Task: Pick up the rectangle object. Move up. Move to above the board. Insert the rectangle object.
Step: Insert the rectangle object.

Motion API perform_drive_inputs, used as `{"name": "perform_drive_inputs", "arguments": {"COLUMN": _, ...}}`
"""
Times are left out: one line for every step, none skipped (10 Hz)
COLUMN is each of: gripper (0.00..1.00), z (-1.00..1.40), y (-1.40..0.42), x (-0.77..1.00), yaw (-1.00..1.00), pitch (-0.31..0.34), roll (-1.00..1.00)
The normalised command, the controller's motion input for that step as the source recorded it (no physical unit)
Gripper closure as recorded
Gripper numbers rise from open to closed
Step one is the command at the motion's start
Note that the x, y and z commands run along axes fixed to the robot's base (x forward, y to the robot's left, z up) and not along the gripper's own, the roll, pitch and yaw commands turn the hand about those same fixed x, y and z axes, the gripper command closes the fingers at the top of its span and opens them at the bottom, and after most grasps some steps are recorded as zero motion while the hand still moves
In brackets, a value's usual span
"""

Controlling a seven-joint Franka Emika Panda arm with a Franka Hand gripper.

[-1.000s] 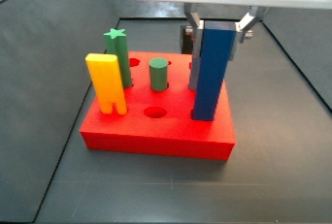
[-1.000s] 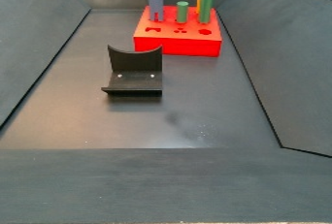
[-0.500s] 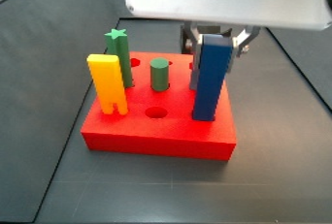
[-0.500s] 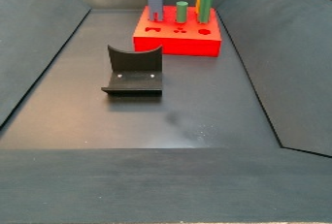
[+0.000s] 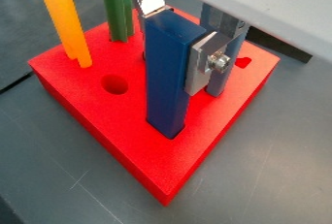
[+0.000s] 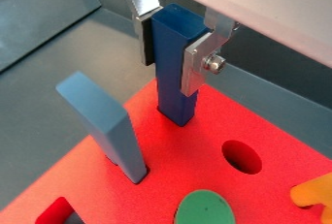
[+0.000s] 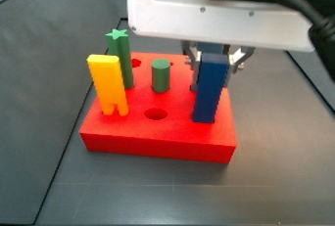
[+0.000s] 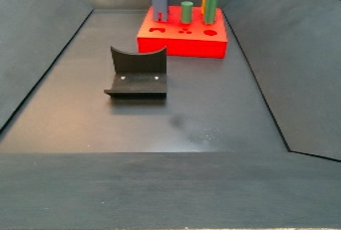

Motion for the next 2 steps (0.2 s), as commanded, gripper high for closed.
{"name": "perform_drive_inputs", "arguments": {"gripper": 1.0, "z": 0.0, "y": 0.0, "x": 0.0, "yaw": 0.0, "pitch": -0.009, "roll": 0.0}}
{"name": "perform_drive_inputs", "arguments": {"gripper": 1.0, "z": 0.0, "y": 0.0, "x": 0.0, "yaw": 0.0, "pitch": 0.0, "roll": 0.0}}
